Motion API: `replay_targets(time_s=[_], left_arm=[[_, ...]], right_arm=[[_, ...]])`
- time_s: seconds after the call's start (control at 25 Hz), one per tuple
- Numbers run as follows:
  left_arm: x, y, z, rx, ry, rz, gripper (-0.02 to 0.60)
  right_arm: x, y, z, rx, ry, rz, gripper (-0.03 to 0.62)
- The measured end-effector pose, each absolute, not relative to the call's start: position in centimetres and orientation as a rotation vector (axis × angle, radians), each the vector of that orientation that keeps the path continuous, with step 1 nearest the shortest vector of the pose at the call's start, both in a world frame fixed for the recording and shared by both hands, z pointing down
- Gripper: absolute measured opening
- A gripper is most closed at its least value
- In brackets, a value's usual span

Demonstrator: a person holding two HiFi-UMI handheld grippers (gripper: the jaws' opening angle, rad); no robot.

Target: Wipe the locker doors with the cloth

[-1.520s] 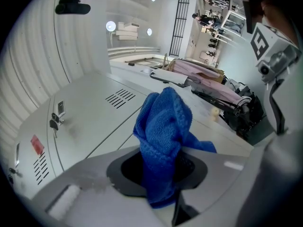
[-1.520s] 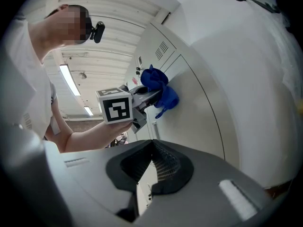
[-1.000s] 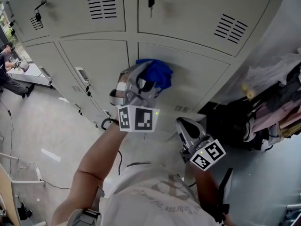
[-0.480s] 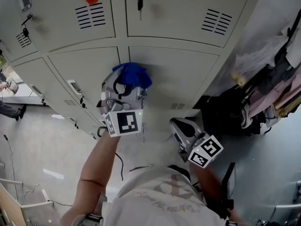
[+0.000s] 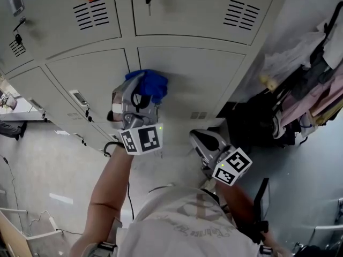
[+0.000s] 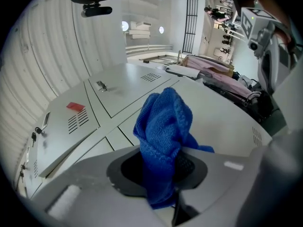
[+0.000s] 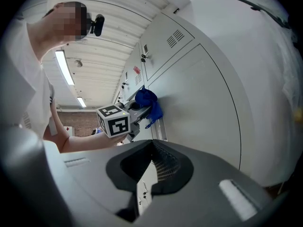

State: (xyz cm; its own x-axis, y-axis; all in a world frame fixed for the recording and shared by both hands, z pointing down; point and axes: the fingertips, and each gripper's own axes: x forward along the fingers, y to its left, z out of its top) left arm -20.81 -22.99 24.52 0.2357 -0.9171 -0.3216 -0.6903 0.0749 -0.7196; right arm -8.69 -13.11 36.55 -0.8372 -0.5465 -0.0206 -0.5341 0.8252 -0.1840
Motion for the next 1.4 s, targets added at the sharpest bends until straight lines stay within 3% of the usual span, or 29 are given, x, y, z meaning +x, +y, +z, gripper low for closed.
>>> replay_targets(time_s=[1.4], left_arm=[[-2.0,-24.3,26.1,-1.713,1.243,-0.509,0.110]], right_arm=[[2.4,-14.2,37.4,-0.993,2.812,-0.341,0.007]])
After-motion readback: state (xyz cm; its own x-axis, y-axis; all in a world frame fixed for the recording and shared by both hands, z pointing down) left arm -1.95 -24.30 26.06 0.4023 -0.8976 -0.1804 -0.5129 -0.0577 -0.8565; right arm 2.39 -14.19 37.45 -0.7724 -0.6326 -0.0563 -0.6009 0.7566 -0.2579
